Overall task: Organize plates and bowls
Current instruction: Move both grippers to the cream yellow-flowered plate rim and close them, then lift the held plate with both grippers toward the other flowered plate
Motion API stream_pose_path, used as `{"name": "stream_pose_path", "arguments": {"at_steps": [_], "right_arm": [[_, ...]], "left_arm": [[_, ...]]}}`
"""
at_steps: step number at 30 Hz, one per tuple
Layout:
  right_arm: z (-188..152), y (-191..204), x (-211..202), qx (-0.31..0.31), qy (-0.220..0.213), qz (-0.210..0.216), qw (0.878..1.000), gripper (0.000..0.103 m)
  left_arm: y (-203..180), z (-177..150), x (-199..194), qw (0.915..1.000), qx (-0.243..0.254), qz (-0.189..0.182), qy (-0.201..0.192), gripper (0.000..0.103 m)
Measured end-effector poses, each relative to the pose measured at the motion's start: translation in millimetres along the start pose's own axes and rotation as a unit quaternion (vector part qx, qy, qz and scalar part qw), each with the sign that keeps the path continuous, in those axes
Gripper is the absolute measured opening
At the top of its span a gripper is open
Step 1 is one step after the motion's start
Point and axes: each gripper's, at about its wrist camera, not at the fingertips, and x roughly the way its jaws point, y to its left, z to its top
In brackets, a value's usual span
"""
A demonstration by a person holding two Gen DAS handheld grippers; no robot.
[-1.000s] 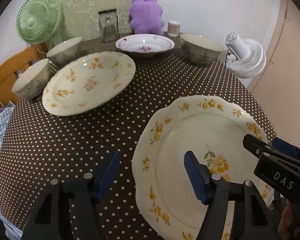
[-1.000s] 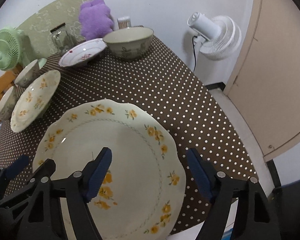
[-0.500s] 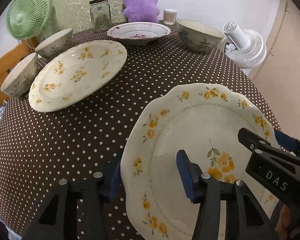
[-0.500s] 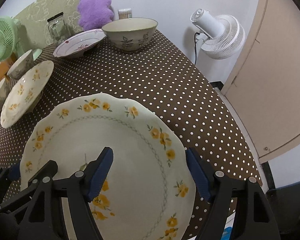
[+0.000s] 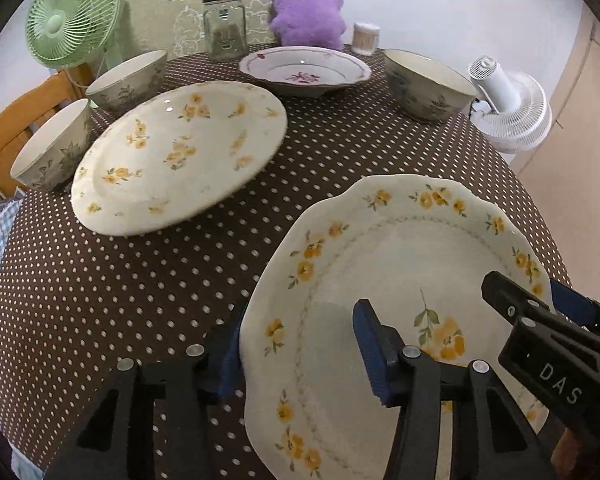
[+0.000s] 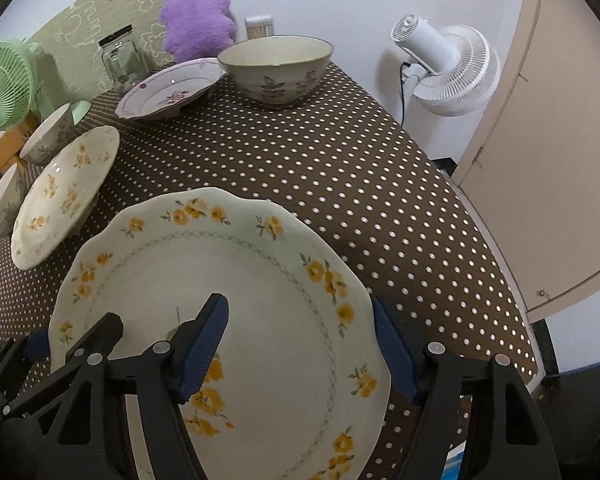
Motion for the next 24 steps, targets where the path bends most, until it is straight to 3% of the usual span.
{"name": "stream_pose_path", "arguments": {"at_steps": [11, 24], "right_arm": [[21, 22, 10, -0.01, 0.002, 0.0, 1.0, 0.073], [27, 30, 19, -0.007, 0.016, -0.023, 1.0, 0.072]], "left_arm": [[15, 16, 9, 0.9999, -0.007, 0.012, 0.005, 0.052], [19, 20, 17, 0.9997, 0.007, -0.006, 0.022, 0.053]]}}
